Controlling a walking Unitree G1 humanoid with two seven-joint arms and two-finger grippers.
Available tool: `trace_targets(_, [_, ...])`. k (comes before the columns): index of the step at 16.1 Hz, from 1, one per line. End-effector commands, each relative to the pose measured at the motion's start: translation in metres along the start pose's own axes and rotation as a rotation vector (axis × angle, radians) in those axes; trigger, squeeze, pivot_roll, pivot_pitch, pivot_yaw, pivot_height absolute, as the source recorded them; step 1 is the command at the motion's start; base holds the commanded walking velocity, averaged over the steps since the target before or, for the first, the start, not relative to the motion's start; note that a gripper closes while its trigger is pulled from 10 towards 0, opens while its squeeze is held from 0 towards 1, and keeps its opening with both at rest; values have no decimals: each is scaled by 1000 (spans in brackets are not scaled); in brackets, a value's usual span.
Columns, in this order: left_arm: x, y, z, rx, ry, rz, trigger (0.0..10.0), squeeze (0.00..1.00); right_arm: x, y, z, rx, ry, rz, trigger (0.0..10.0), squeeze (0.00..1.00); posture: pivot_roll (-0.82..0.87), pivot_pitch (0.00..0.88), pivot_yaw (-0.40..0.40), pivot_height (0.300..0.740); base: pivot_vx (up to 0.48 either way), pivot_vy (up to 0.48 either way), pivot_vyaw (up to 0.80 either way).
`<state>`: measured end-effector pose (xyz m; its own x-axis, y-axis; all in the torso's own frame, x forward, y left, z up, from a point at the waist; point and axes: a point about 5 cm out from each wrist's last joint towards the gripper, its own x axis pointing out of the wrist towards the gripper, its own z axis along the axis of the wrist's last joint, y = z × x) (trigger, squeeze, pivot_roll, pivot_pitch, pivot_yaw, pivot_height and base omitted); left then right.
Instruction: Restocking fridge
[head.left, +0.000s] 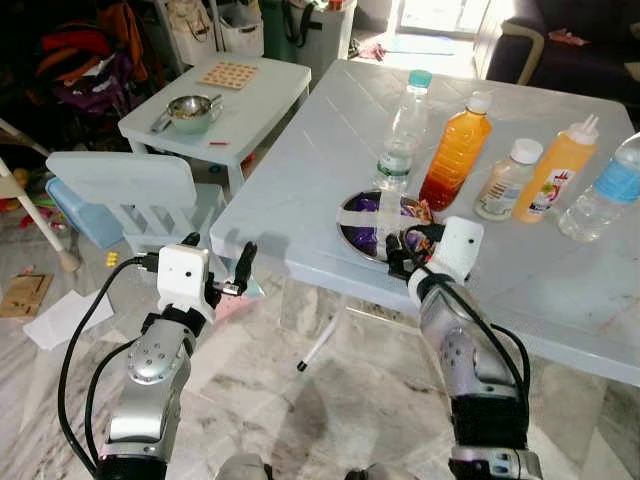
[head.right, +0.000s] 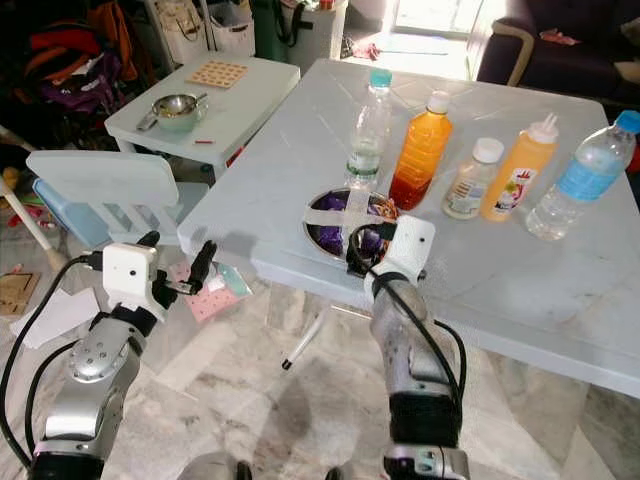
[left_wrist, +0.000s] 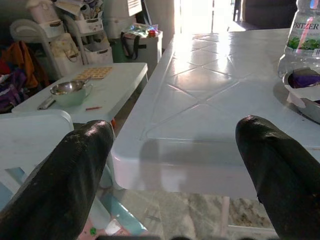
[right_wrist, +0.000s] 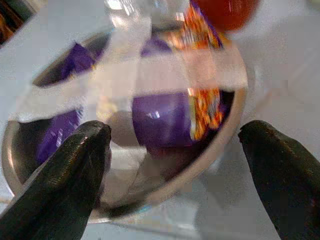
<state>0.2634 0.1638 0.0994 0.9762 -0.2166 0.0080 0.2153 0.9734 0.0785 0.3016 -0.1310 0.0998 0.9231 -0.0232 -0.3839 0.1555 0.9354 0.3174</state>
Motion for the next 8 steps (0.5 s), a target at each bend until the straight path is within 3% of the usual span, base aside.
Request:
trace_targets(1, [1,1,2,4,-7,-1,10000,0,1,3,-4,49,52,-18,4314,0,93,21,-8,740,0,0,0])
trace_targets(2, [1,1,2,4,-7,-1,10000,0,0,3,-8,85,93,-31,1216,0,93,21,-8,740,0,0,0])
trace_targets(3, [1,1,2,5,-8,-1,10000,0,0,3,-12,100,127,-36,0,0,93,22,-8,740,0,0,0])
trace_targets(8, [3,-1,3,4,-12,-6,10000,0,2,-5,-17,232,206,-99,0,0,92,20,-8,740,0,0,0])
